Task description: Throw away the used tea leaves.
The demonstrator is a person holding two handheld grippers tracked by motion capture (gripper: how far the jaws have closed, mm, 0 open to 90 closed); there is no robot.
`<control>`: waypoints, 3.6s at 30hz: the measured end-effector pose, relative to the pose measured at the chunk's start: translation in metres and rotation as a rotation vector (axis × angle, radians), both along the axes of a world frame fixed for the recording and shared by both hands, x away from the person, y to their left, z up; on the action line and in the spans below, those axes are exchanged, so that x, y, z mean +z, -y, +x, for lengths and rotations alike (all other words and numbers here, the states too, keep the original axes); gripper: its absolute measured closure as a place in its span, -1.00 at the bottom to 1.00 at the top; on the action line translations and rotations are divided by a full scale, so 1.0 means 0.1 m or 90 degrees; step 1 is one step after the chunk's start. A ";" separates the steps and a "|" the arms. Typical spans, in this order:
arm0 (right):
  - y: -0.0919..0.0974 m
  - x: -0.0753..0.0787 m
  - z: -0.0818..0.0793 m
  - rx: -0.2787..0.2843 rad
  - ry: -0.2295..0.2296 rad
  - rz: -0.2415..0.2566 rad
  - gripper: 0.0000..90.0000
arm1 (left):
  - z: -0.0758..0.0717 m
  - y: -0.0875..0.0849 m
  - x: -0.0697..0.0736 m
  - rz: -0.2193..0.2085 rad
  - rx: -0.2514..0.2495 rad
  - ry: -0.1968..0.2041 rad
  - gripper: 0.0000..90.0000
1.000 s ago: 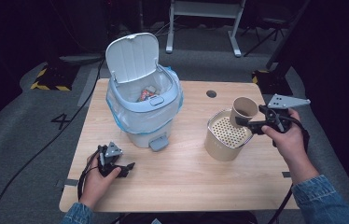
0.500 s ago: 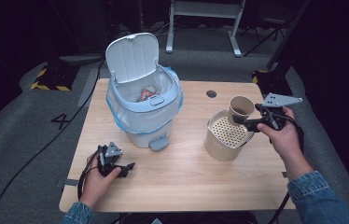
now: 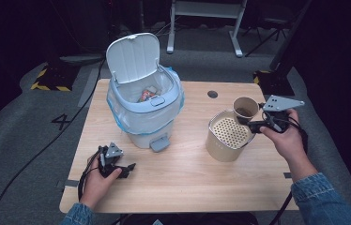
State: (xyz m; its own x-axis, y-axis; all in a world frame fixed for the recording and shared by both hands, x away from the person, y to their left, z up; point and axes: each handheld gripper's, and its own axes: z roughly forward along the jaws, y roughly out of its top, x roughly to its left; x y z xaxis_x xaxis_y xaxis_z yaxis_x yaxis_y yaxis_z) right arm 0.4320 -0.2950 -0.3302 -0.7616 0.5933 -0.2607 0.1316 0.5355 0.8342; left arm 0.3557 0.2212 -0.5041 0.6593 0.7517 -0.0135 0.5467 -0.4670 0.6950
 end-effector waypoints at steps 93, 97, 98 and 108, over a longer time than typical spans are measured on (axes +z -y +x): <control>-0.55 -0.55 -0.50 0.086 0.811 -1.118 -0.20 | 0.00 0.00 0.00 0.001 0.001 0.002 -0.57; -0.54 -0.52 -0.49 0.084 0.782 -1.068 -0.21 | 0.00 0.00 0.00 0.000 0.001 0.002 -0.57; -0.54 -0.51 -0.48 0.086 0.773 -1.061 -0.22 | 0.00 0.00 0.00 0.001 0.000 0.002 -0.57; -0.40 -0.25 -0.39 0.049 0.563 -0.720 -0.25 | 0.00 0.00 0.00 0.001 0.000 0.002 -0.57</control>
